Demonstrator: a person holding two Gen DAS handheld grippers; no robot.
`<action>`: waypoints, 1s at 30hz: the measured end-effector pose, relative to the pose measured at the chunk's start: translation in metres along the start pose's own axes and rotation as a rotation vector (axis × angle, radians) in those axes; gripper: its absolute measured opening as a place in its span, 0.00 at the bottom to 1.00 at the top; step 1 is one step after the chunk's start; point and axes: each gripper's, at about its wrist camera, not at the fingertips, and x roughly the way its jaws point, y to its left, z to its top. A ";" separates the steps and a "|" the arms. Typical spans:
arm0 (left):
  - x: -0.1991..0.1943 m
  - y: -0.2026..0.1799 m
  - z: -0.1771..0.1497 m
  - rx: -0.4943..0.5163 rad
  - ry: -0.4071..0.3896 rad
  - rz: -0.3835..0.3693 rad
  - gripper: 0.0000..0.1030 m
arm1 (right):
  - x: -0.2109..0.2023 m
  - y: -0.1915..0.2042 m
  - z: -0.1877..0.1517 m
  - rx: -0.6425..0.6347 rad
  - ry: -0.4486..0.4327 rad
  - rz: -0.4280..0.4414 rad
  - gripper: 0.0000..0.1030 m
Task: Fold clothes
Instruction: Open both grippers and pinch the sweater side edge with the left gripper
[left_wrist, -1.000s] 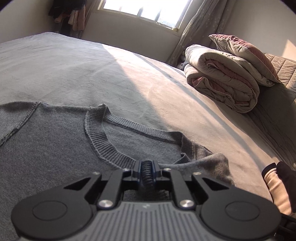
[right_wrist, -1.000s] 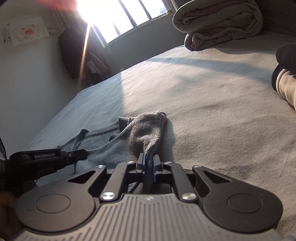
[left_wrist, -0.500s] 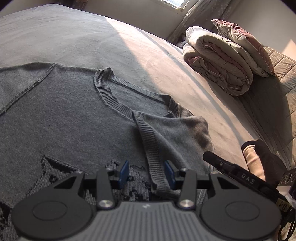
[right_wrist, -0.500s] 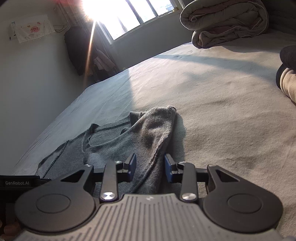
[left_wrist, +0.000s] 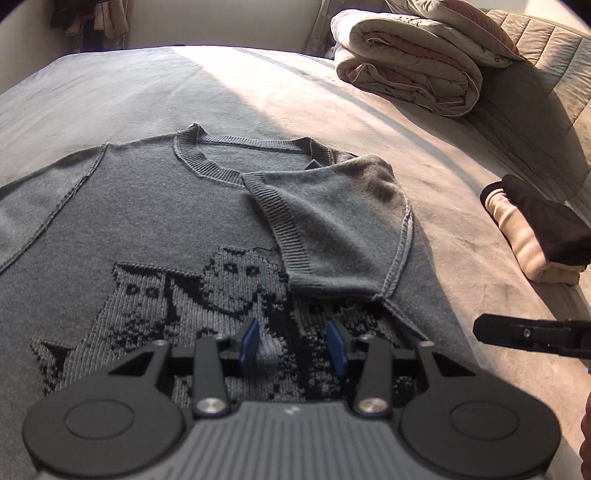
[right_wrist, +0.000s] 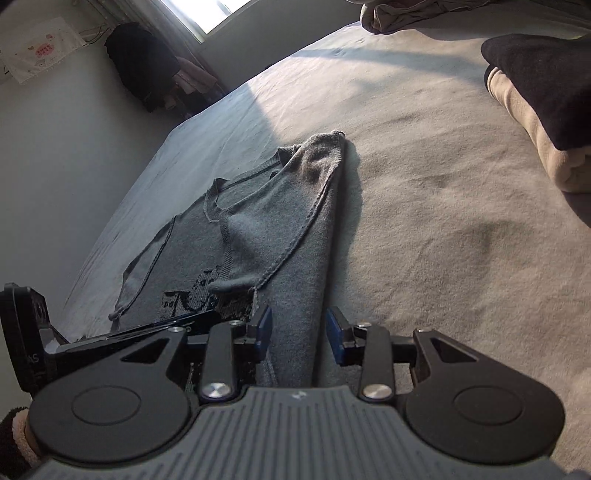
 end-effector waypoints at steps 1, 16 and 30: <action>-0.006 0.001 -0.005 -0.018 0.005 -0.033 0.41 | -0.006 0.002 -0.007 0.001 0.008 0.005 0.36; -0.048 -0.030 -0.122 -0.071 0.148 -0.485 0.08 | -0.064 0.012 -0.102 0.118 0.116 0.003 0.36; -0.084 -0.031 -0.185 -0.064 0.175 -0.600 0.07 | -0.109 0.027 -0.148 0.097 0.114 0.031 0.08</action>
